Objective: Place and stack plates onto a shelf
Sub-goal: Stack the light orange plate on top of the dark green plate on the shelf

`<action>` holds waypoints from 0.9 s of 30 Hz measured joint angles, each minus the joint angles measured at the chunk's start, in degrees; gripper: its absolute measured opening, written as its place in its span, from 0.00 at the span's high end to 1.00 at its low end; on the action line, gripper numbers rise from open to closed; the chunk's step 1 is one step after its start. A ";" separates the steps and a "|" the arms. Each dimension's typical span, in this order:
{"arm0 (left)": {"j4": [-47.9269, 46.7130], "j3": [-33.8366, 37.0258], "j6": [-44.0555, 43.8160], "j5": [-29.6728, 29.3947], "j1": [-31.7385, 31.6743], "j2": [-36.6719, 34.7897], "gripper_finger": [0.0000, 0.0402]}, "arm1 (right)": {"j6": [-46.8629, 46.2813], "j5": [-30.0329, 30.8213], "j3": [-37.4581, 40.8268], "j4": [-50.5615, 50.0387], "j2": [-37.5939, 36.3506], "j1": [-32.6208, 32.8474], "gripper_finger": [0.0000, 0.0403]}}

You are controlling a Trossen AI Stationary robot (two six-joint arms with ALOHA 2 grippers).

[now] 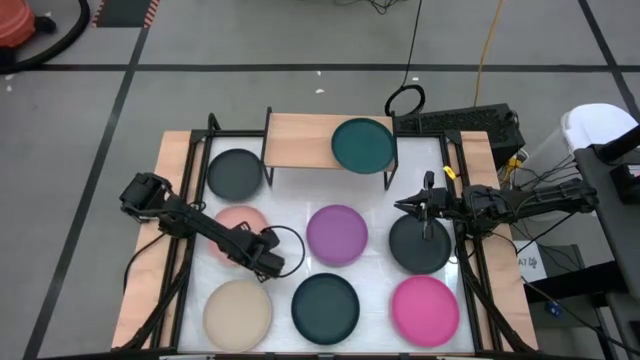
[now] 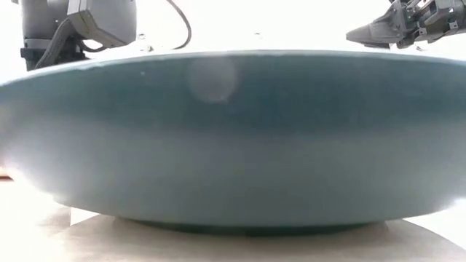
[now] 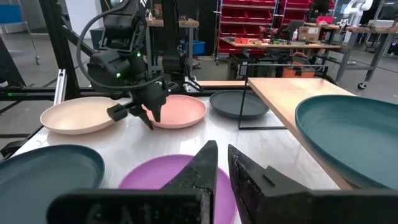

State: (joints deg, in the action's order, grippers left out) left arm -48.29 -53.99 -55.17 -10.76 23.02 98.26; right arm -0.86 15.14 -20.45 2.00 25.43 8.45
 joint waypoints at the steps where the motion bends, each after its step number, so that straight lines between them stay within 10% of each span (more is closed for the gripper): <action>1: -0.40 -0.05 0.85 -0.09 0.00 -0.45 0.87 | 0.00 0.00 0.00 0.04 0.00 0.00 0.94; 14: -8.32 -18.07 12.35 -6.92 1.93 -6.99 0.97 | -0.02 -0.01 0.00 0.11 0.00 0.00 0.94; 22: -0.48 -28.93 37.11 -27.13 0.10 -7.34 0.97 | -0.04 1.45 0.00 0.12 -0.01 0.00 0.94; 27: 11.34 -29.71 60.24 -28.63 -7.36 -7.30 0.97 | -0.44 1.36 0.00 0.15 0.00 0.00 0.94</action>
State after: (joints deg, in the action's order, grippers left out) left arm -36.95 -83.70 5.08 -39.39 15.67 90.95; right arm -1.30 16.49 -20.45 2.15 25.43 8.45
